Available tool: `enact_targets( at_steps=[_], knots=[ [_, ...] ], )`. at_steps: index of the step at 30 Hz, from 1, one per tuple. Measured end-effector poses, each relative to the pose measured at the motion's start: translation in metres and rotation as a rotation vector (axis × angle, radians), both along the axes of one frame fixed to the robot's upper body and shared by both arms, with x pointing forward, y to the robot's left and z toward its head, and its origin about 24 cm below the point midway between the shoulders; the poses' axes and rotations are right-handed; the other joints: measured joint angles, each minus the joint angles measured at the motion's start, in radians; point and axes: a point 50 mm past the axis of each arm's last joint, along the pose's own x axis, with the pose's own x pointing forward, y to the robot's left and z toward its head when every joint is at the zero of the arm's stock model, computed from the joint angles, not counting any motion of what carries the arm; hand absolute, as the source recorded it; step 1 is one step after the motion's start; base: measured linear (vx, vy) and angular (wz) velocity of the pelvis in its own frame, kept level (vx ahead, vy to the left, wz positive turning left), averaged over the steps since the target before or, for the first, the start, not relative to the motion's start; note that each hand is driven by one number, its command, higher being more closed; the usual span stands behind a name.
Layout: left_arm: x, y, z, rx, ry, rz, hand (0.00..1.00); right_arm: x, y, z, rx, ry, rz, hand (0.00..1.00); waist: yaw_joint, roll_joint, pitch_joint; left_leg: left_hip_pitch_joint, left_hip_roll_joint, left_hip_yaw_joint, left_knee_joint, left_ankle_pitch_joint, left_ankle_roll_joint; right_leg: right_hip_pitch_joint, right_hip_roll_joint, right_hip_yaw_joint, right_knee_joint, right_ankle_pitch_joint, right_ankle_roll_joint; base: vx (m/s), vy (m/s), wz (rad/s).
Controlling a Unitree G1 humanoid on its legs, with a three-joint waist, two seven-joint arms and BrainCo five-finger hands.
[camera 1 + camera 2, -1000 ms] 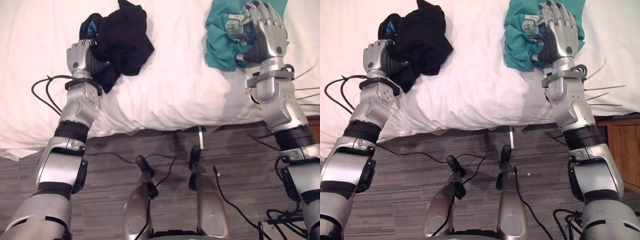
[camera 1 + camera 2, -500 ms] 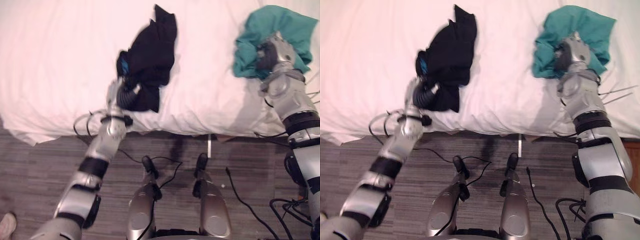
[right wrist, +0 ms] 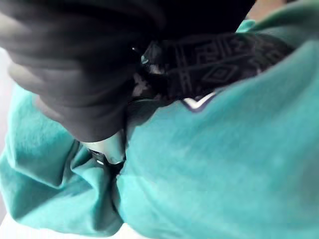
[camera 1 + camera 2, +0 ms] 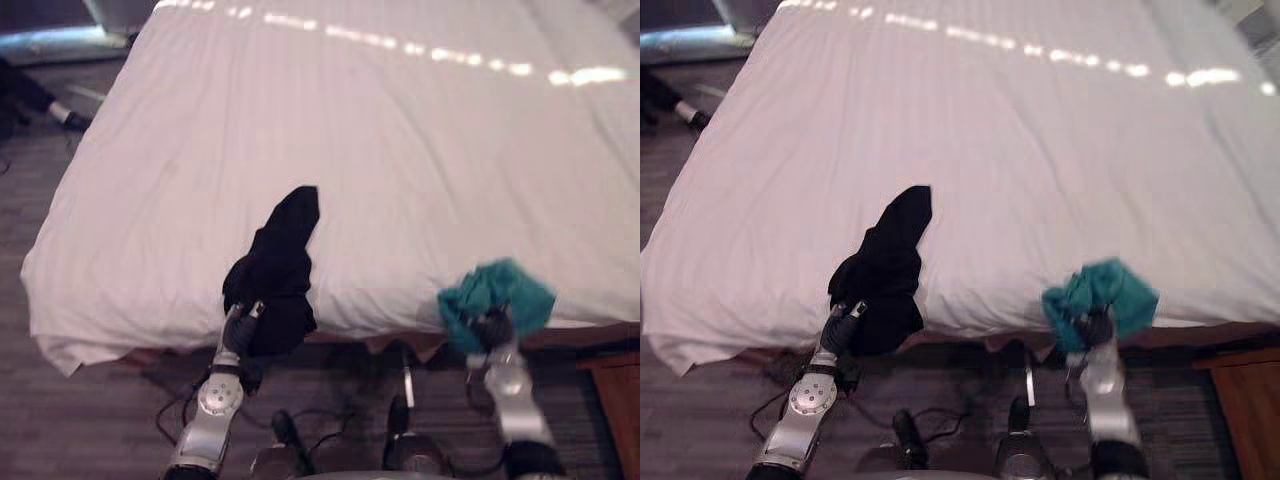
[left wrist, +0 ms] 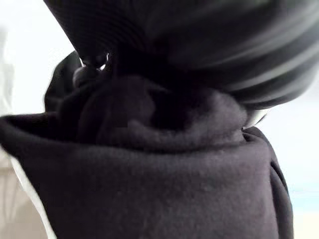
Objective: Tidy the bed and pick cloth on bed and put in laundry
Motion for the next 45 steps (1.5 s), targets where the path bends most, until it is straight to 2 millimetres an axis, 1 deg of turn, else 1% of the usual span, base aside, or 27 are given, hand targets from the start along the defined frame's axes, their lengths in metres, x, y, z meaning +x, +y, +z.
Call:
enact_targets(
  at_steps=[1,4,7,9,12,15,19,23,24,25,26,27,29,30,31,32,33,34,35,36,37,38,40,41,43,44,45],
  knots=[
    [-0.004,-0.004,-0.004,-0.023,0.021,-0.001,1.00,-0.018,0.006,-0.012,0.026,0.058,0.005,1.00,-0.012,-0.005,-0.011,0.011,0.000,0.004,0.000,-0.001,0.000,0.008,0.001,0.005,-0.003,0.000,0.000,-0.03,-0.024,-0.14],
    [-0.013,-0.010,-0.012,-0.052,0.059,-0.001,1.00,-0.038,0.013,-0.024,0.062,0.122,0.014,1.00,-0.022,-0.002,-0.026,0.022,0.001,0.009,0.000,-0.001,0.000,0.014,0.002,0.011,-0.004,0.003,-0.004,-0.03,-0.017,-0.10],
    [-0.031,-0.015,-0.026,-0.086,0.132,0.027,1.00,-0.062,0.021,-0.037,0.104,0.194,0.015,1.00,-0.022,0.011,-0.055,0.029,0.002,0.006,-0.001,-0.005,-0.005,0.023,0.004,0.010,-0.005,-0.003,-0.005,-0.03,-0.019,0.00],
    [-0.038,-0.016,-0.033,-0.096,0.175,0.041,1.00,-0.068,0.025,-0.039,0.118,0.209,0.009,1.00,-0.023,0.015,-0.058,0.024,0.002,-0.006,-0.007,-0.007,-0.004,0.022,0.000,0.012,0.018,-0.016,0.001,-0.07,-0.034,0.16],
    [-0.052,-0.019,-0.045,-0.148,0.243,0.077,1.00,-0.073,0.026,-0.041,0.123,0.220,-0.004,1.00,-0.023,0.016,-0.060,0.014,0.001,-0.061,-0.008,-0.011,-0.006,0.003,0.025,0.131,0.095,-0.095,0.012,-0.03,-0.035,0.37],
    [-0.064,-0.017,-0.054,-0.193,0.297,0.125,1.00,-0.070,0.025,-0.039,0.116,0.216,0.001,1.00,-0.011,0.023,-0.079,-0.002,-0.014,-0.101,-0.008,-0.011,-0.005,0.010,0.017,0.105,0.092,-0.099,0.013,0.03,0.003,0.37],
    [-0.066,-0.012,-0.055,-0.229,0.294,0.199,1.00,-0.055,0.036,-0.037,0.124,0.202,0.053,1.00,0.023,0.028,-0.094,-0.027,-0.027,-0.155,-0.007,-0.009,-0.004,0.024,0.011,0.082,0.077,-0.100,0.014,0.06,-0.003,0.37],
    [-0.062,-0.015,-0.051,-0.310,0.259,0.273,1.00,-0.031,0.042,-0.029,0.108,0.138,0.070,1.00,0.048,0.032,-0.098,-0.129,-0.051,-0.286,-0.008,0.046,0.046,0.026,-0.022,-0.083,0.116,-0.119,0.011,0.09,-0.006,1.27],
    [-0.062,-0.015,-0.051,-0.325,0.257,0.299,1.00,-0.025,0.040,-0.026,0.099,0.121,0.056,1.00,0.061,0.030,-0.096,-0.139,-0.042,-0.160,-0.007,-0.008,0.165,0.056,-0.045,-0.185,0.116,-0.120,0.011,0.10,0.032,1.90],
    [-0.062,-0.015,-0.051,-0.330,0.256,0.302,1.00,-0.025,0.038,-0.025,0.089,0.117,0.050,1.00,0.065,0.025,-0.097,-0.137,-0.041,-0.094,-0.004,-0.035,0.203,0.074,-0.059,-0.221,0.111,-0.116,0.013,0.14,0.076,2.31],
    [-0.061,-0.015,-0.050,-0.338,0.251,0.307,1.00,-0.022,0.033,-0.023,0.064,0.108,0.043,1.00,0.065,0.017,-0.095,-0.132,-0.031,0.069,0.015,-0.081,0.267,0.121,-0.088,-0.309,0.102,-0.115,0.016,0.17,0.152,2.55],
    [-0.060,-0.015,-0.050,-0.340,0.246,0.316,1.00,-0.017,0.027,-0.019,0.034,0.092,0.037,1.00,0.068,0.015,-0.092,-0.135,0.011,0.268,0.080,-0.088,0.278,0.170,-0.105,-0.404,0.104,-0.121,0.024,0.18,0.186,2.51],
    [-0.062,-0.014,-0.051,-0.338,0.251,0.324,1.00,-0.011,0.024,-0.014,0.016,0.074,0.043,1.00,0.069,0.032,-0.099,-0.141,0.054,0.412,0.150,-0.083,0.274,0.213,-0.117,-0.508,0.116,-0.124,0.028,0.17,0.172,2.20],
    [-0.064,-0.014,-0.052,-0.339,0.257,0.327,1.00,-0.008,0.021,-0.012,0.002,0.068,0.051,1.00,0.069,0.048,-0.109,-0.148,0.058,0.443,0.174,-0.039,0.251,0.252,-0.125,-0.613,0.139,-0.124,0.028,0.21,0.165,2.23],
    [-0.064,-0.014,-0.052,-0.339,0.257,0.327,1.00,-0.008,0.021,-0.012,-0.001,0.069,0.053,1.00,0.070,0.053,-0.112,-0.157,0.056,0.433,0.173,-0.007,0.242,0.266,-0.126,-0.644,0.149,-0.124,0.029,0.25,0.148,2.44],
    [-0.064,-0.012,-0.051,-0.337,0.255,0.331,1.00,-0.008,0.024,-0.013,0.006,0.075,0.058,1.00,0.076,0.047,-0.109,-0.178,0.021,0.352,0.162,0.000,0.226,0.290,-0.149,-0.713,0.202,-0.124,0.030,0.20,0.063,2.08],
    [-0.063,-0.008,-0.049,-0.335,0.240,0.346,1.00,-0.005,0.032,-0.014,0.020,0.074,0.084,1.00,0.096,0.026,-0.102,-0.187,-0.016,0.282,0.155,-0.002,0.228,0.305,-0.197,-0.756,0.300,-0.124,0.029,0.18,0.057,1.92],
    [-0.063,-0.005,-0.048,-0.332,0.232,0.354,1.00,-0.004,0.037,-0.014,0.031,0.073,0.094,1.00,0.102,0.014,-0.104,-0.189,-0.029,0.262,0.151,-0.004,0.231,0.306,-0.221,-0.766,0.345,-0.124,0.029,0.18,0.040,1.49],
    [-0.064,0.001,-0.046,-0.321,0.223,0.377,1.00,0.000,0.046,-0.013,0.051,0.061,0.111,1.00,0.124,-0.021,-0.102,-0.190,-0.065,0.208,0.139,-0.008,0.235,0.305,-0.288,-0.778,0.470,-0.115,0.017,0.26,0.028,1.58],
    [-0.065,0.006,-0.047,-0.312,0.227,0.400,1.00,0.005,0.053,-0.011,0.066,0.045,0.123,1.00,0.120,-0.047,-0.089,-0.189,-0.102,0.120,0.129,-0.020,0.251,0.296,-0.358,-0.766,0.632,-0.057,-0.073,0.28,0.011,2.03],
    [-0.063,0.008,-0.046,-0.304,0.222,0.403,1.00,0.006,0.059,-0.010,0.080,0.036,0.130,1.00,0.112,-0.058,-0.076,-0.191,-0.118,0.051,0.128,-0.024,0.254,0.265,-0.385,-0.706,0.751,-0.082,-0.158,0.24,0.002,1.84],
    [-0.061,0.010,-0.045,-0.293,0.219,0.399,1.00,0.008,0.062,-0.008,0.088,0.026,0.134,1.00,0.110,-0.061,-0.068,-0.192,-0.122,0.018,0.127,-0.024,0.254,0.228,-0.376,-0.643,0.798,-0.133,-0.156,0.16,-0.031,1.75],
    [-0.058,0.014,-0.043,-0.263,0.216,0.403,1.00,0.010,0.066,0.000,0.107,-0.023,0.127,1.00,0.069,-0.036,-0.047,-0.192,-0.127,-0.129,0.121,-0.027,0.249,0.026,-0.199,-0.262,0.820,-0.273,-0.054,0.19,-0.075,1.91],
    [-0.057,0.014,-0.043,-0.260,0.216,0.399,1.00,0.009,0.065,0.000,0.111,-0.029,0.121,1.00,0.060,-0.040,-0.046,-0.182,-0.135,-0.156,0.114,-0.027,0.248,-0.001,-0.170,-0.211,0.792,-0.292,-0.044,0.22,-0.089,1.73],
    [-0.057,0.006,-0.046,-0.256,0.236,0.368,1.00,0.002,0.059,-0.001,0.126,-0.029,0.081,1.00,0.041,-0.044,-0.042,-0.142,-0.180,-0.228,0.085,-0.013,0.214,-0.075,-0.103,-0.059,0.528,-0.335,0.024,0.24,-0.099,1.35],
    [-0.056,0.003,-0.048,-0.257,0.243,0.359,1.00,0.000,0.059,-0.002,0.134,-0.028,0.071,1.00,0.038,-0.044,-0.042,-0.136,-0.188,-0.245,0.083,-0.011,0.211,-0.084,-0.093,-0.030,0.470,-0.335,0.033,0.19,-0.118,1.16],
    [-0.054,-0.003,-0.050,-0.256,0.258,0.326,1.00,-0.005,0.056,-0.005,0.145,-0.017,0.036,1.00,0.034,-0.046,-0.042,-0.125,-0.204,-0.278,0.075,-0.008,0.204,-0.090,-0.066,0.044,0.335,-0.314,0.053,0.11,-0.133,0.83]
  ],
)
